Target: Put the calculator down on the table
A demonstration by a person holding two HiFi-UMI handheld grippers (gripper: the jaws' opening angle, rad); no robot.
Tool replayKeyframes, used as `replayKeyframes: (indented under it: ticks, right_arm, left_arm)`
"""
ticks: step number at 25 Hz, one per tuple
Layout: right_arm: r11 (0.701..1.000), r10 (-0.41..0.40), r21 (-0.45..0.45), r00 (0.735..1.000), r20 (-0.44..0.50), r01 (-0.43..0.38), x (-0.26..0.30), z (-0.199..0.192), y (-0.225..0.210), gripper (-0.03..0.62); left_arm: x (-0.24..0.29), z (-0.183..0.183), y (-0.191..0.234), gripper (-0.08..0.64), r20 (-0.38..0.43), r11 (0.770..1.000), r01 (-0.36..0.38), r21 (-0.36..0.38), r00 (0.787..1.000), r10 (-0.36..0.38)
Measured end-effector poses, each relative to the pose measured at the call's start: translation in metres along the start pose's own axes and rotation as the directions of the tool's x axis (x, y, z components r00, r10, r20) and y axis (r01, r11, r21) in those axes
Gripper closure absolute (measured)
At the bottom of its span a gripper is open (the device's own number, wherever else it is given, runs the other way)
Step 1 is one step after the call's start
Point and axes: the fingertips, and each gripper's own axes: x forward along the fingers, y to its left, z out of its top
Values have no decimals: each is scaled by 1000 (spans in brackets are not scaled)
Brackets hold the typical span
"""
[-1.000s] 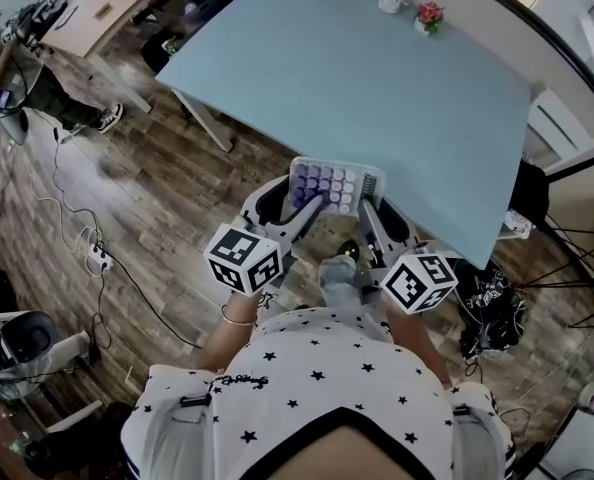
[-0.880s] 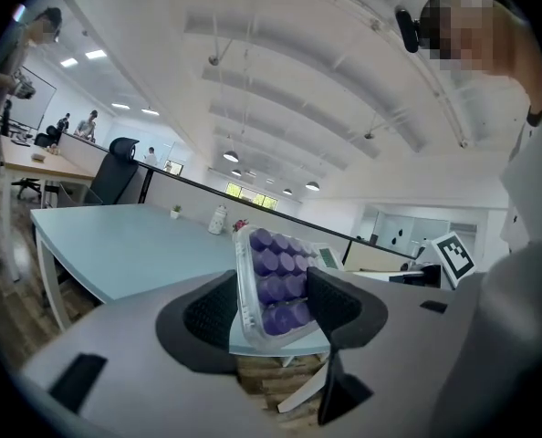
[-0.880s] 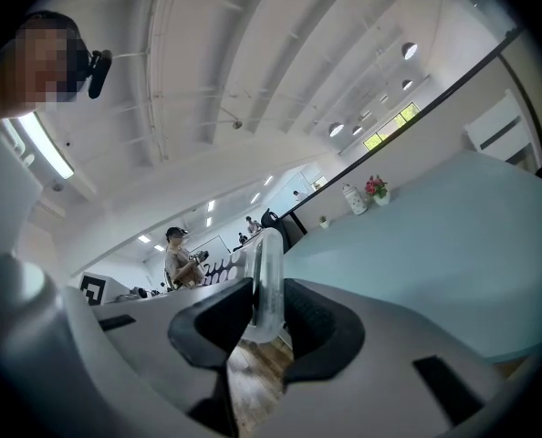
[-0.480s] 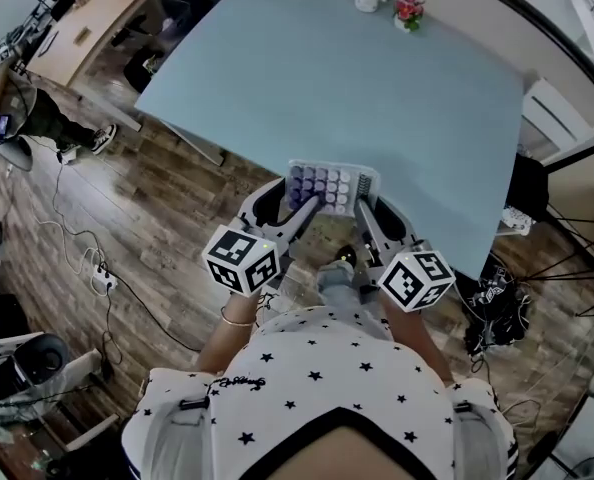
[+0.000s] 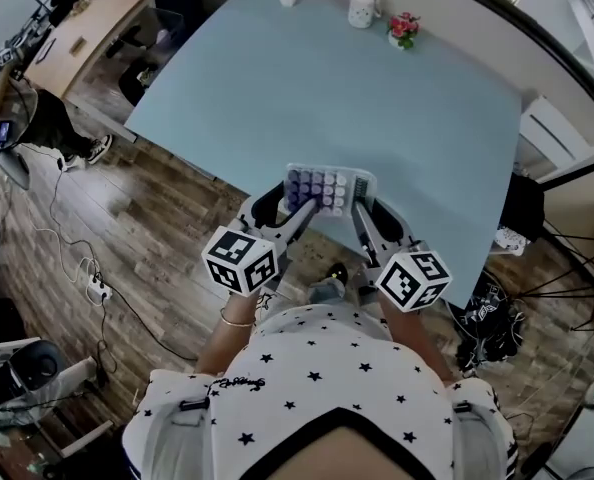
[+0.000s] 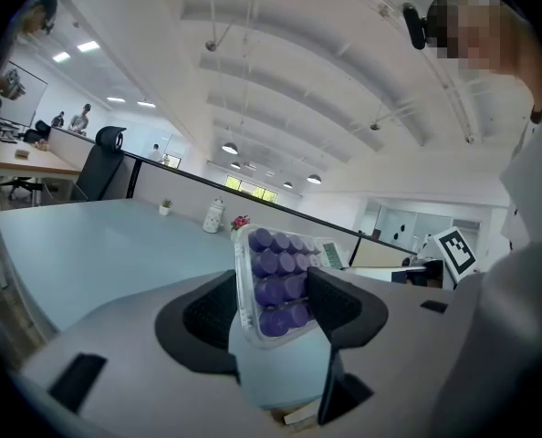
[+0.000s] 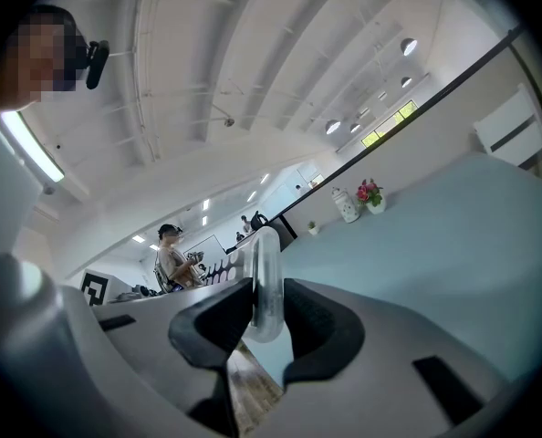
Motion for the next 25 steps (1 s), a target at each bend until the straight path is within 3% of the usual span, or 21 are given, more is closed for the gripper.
replayKeyframes:
  ticks: [13, 25]
  right_arm:
    - [997, -73, 19, 997, 19, 73, 16, 15, -34, 489]
    - [980, -198, 47, 979, 39, 196, 59, 32, -61, 489]
  left_arm:
    - [48, 4, 12, 308, -57, 998, 63, 9, 996, -63]
    - [103, 21, 50, 304, -147, 985, 170, 19, 975, -165]
